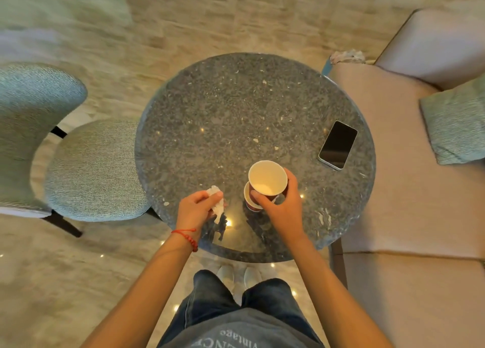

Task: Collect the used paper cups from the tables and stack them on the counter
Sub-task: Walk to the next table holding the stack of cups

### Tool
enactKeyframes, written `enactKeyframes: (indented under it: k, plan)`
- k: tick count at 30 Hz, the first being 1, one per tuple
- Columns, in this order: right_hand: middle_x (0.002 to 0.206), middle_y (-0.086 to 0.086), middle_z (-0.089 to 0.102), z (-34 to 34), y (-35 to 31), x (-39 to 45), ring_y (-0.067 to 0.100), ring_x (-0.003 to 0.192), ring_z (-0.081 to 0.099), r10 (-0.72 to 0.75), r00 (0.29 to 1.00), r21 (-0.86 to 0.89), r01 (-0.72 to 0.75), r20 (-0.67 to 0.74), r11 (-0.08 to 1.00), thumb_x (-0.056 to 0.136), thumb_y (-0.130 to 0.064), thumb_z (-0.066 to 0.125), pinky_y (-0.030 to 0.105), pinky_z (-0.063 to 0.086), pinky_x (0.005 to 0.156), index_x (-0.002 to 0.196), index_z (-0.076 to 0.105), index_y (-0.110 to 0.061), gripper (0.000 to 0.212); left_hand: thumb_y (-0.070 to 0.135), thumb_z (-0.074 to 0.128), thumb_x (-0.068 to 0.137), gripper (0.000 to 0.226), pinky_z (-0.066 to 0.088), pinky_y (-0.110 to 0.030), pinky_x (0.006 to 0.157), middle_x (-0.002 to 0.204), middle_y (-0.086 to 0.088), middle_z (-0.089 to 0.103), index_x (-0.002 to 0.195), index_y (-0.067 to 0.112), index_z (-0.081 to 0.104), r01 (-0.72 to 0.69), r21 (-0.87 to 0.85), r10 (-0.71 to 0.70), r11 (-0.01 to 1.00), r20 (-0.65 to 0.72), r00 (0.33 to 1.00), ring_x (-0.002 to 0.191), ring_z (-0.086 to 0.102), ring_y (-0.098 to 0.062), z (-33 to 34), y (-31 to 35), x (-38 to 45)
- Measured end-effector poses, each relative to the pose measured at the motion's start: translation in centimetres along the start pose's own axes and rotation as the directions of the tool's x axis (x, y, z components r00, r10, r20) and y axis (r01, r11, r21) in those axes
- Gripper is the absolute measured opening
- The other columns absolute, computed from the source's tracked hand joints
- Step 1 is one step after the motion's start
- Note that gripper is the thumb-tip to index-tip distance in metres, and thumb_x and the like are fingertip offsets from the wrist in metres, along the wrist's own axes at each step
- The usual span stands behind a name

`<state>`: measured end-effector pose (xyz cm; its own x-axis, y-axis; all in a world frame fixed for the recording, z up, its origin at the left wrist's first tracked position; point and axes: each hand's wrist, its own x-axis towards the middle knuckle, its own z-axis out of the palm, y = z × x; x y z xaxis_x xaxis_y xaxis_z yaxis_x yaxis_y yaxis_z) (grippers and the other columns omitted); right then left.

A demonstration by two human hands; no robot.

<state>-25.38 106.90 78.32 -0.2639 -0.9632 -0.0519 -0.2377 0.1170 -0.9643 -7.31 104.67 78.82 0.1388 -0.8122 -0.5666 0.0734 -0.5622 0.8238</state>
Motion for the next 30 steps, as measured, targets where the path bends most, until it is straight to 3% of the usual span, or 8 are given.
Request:
enactKeyframes:
  k: [3,11,15,18,21,23,27,30]
  plan:
    - [0.113,-0.045,0.045,0.0,0.7,0.1,-0.020,0.108,0.043,-0.012,1.000,-0.046,0.013,0.027,0.999,0.068,-0.026,0.083,0.000,0.038,0.082,0.117,0.037,-0.047,0.070,0.014,0.067,0.082,0.015,0.046,-0.020,0.051,0.074,-0.013,0.062,0.070,0.006,0.065,0.029,-0.005,-0.029,1.000,-0.027,0.999,0.067,0.056,-0.021,-0.1,-0.4,-0.2]
    - [0.116,-0.032,0.043,0.0,1.5,0.4,-0.018,0.105,0.045,0.059,0.990,-0.093,-0.047,0.126,0.995,0.067,-0.022,0.084,-0.002,0.038,0.079,0.114,0.036,-0.052,0.073,0.010,0.067,0.082,0.018,0.038,-0.013,0.038,0.038,0.010,0.051,0.066,0.007,0.061,0.074,-0.017,-0.076,0.997,-0.101,0.992,0.034,0.041,-0.001,-0.9,-0.7,-1.1]
    - [0.136,-0.017,0.040,0.4,2.4,0.2,0.000,0.122,0.041,0.101,0.981,-0.091,-0.087,0.166,0.992,0.067,-0.023,0.084,0.019,0.039,0.098,0.138,0.033,-0.031,0.088,0.009,0.067,0.082,0.017,0.040,-0.015,0.040,0.043,0.007,0.055,0.065,0.008,0.063,0.075,-0.036,-0.079,0.997,-0.122,0.989,0.038,0.046,-0.003,-1.2,-1.1,-1.2]
    - [0.142,-0.008,0.039,0.6,3.2,-0.1,0.009,0.126,0.040,0.113,0.976,-0.093,-0.097,0.184,0.991,0.066,-0.021,0.085,0.028,0.039,0.101,0.141,0.031,-0.024,0.092,0.008,0.067,0.082,0.017,0.043,-0.023,0.049,0.060,-0.008,0.058,0.066,0.005,0.062,0.073,-0.045,-0.078,0.996,-0.125,0.989,0.055,0.052,-0.015,-1.3,-1.2,-1.4]
    - [0.135,-0.008,0.042,0.9,3.6,-0.2,0.009,0.121,0.043,0.135,0.976,-0.097,-0.120,0.170,0.988,0.065,-0.019,0.086,0.019,0.039,0.095,0.136,0.030,-0.028,0.091,0.008,0.067,0.082,0.012,0.042,-0.029,0.057,0.080,-0.018,0.056,0.077,-0.002,0.062,0.073,-0.052,-0.079,0.996,-0.128,0.989,0.073,0.050,-0.026,-1.5,-1.3,-1.6]
    - [0.127,-0.012,0.044,1.2,3.6,-0.1,0.006,0.115,0.044,0.155,0.976,-0.102,-0.141,0.151,0.985,0.065,-0.019,0.086,0.008,0.036,0.086,0.132,0.031,-0.032,0.088,0.008,0.067,0.081,0.013,0.041,-0.031,0.060,0.083,-0.021,0.055,0.081,-0.003,0.061,0.068,-0.055,-0.075,0.996,-0.131,0.989,0.077,0.049,-0.029,-1.7,-1.3,-1.7]
    - [0.119,-0.012,0.048,1.4,3.3,0.1,0.006,0.108,0.048,0.173,0.977,-0.098,-0.162,0.122,0.982,0.066,-0.023,0.085,0.006,0.035,0.078,0.120,0.033,-0.040,0.077,0.007,0.067,0.081,0.015,0.041,-0.037,0.066,0.084,-0.021,0.054,0.086,-0.006,0.061,0.062,-0.066,-0.071,0.996,-0.145,0.987,0.079,0.049,-0.029,-1.9,-1.4,-1.9]
    - [0.114,-0.017,0.050,1.3,2.7,0.2,0.006,0.106,0.049,0.169,0.973,-0.088,-0.157,0.156,0.984,0.066,-0.023,0.085,0.003,0.038,0.073,0.119,0.035,-0.038,0.074,0.006,0.067,0.081,0.013,0.042,-0.032,0.061,0.083,-0.021,0.054,0.085,-0.005,0.061,0.056,-0.066,-0.066,0.996,-0.163,0.984,0.077,0.049,-0.029,-2.0,-1.4,-2.1]
